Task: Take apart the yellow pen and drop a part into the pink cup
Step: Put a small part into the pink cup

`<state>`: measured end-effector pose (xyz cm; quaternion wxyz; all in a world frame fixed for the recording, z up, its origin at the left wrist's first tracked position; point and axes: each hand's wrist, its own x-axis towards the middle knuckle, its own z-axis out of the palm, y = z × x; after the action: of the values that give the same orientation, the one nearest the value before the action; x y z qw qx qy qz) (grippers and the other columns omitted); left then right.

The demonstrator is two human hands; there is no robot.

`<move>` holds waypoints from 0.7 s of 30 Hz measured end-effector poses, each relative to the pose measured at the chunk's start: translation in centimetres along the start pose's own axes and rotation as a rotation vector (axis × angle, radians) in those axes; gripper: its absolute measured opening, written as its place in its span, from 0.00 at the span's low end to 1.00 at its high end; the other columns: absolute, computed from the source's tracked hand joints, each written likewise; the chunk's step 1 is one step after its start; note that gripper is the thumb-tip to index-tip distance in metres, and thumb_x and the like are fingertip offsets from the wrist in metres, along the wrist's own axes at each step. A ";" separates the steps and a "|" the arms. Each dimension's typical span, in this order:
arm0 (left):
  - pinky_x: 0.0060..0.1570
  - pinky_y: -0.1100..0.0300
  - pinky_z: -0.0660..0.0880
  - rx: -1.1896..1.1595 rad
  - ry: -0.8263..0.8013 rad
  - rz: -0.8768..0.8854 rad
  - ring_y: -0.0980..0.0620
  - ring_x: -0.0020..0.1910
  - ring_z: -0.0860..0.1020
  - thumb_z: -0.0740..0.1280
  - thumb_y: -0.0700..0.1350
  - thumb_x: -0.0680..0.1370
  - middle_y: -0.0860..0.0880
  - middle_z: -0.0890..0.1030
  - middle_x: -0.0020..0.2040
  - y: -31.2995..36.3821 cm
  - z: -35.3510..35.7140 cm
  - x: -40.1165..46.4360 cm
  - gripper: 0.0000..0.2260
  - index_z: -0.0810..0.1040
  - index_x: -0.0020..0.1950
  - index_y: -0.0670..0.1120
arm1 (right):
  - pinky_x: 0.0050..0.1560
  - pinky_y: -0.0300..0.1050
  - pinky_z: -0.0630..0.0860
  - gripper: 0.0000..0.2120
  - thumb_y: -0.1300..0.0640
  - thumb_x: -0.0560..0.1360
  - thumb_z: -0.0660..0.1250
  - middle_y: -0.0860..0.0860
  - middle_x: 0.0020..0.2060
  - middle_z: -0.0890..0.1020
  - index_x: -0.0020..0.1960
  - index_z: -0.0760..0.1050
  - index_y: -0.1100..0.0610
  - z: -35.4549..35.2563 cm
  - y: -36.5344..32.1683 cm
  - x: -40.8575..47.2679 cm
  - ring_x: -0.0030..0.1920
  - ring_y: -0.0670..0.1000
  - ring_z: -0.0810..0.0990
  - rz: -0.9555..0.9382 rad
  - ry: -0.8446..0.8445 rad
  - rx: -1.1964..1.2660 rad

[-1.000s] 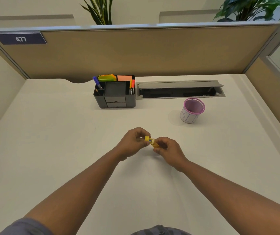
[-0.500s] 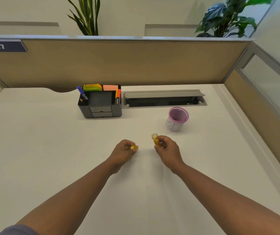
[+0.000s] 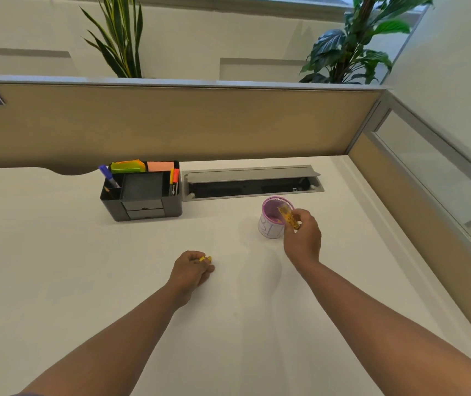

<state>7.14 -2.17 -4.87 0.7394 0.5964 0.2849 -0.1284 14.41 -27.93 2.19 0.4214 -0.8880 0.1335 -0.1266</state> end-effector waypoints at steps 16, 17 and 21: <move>0.47 0.58 0.81 -0.014 -0.041 0.006 0.50 0.48 0.85 0.70 0.40 0.80 0.40 0.84 0.54 -0.4 -0.4 0.0 0.11 0.75 0.60 0.40 | 0.54 0.49 0.78 0.17 0.65 0.79 0.68 0.57 0.59 0.80 0.67 0.79 0.55 1.1 0.7 1.7 0.58 0.58 0.80 0.006 -0.001 -0.083; 0.47 0.58 0.81 -0.017 -0.041 0.006 0.50 0.48 0.85 0.70 0.40 0.80 0.40 0.84 0.55 -0.4 -0.4 0.0 0.10 0.75 0.60 0.40 | 0.54 0.49 0.78 0.17 0.65 0.79 0.68 0.57 0.60 0.80 0.67 0.78 0.55 1.2 0.7 1.8 0.58 0.58 0.80 0.010 -0.001 -0.083; 0.51 0.56 0.81 -0.012 -0.044 0.012 0.50 0.49 0.85 0.70 0.40 0.80 0.39 0.83 0.57 -0.4 -0.5 0.0 0.09 0.75 0.59 0.42 | 0.56 0.50 0.80 0.17 0.65 0.79 0.69 0.57 0.61 0.80 0.67 0.78 0.56 1.1 0.4 2.0 0.59 0.58 0.80 0.017 0.000 -0.092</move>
<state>6.76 -1.85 -5.26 0.7498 0.5906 0.2658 -0.1355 16.58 -28.08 1.38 0.3810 -0.9054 0.1468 -0.1166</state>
